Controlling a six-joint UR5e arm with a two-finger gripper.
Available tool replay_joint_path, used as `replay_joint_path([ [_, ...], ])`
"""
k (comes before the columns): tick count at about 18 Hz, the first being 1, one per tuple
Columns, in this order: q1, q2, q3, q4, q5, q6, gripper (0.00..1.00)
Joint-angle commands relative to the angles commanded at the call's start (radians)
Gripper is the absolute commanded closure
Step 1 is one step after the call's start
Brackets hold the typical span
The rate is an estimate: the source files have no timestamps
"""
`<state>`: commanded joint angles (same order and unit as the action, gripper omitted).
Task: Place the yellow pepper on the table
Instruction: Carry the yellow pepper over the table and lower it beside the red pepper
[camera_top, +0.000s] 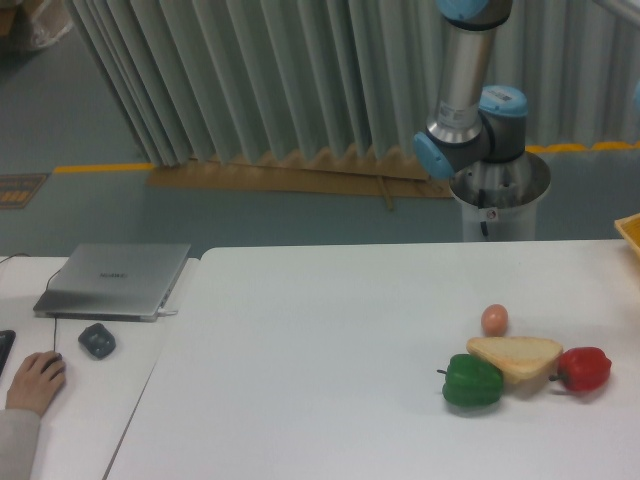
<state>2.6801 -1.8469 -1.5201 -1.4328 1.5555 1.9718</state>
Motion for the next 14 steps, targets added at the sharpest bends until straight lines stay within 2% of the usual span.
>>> replay_joint_path([
  [3, -0.063, 0.002, -0.049, 0.034, 0.009, -0.079, 0.64],
  [7, -0.075, 0.002, -0.109, 0.04, 0.089, -0.077, 0.64],
  [12, -0.083, 0.002, -0.129, 0.043, 0.1, -0.082, 0.64],
  [14, -0.085, -0.005, -0.13, 0.069, 0.1, -0.097, 0.64],
])
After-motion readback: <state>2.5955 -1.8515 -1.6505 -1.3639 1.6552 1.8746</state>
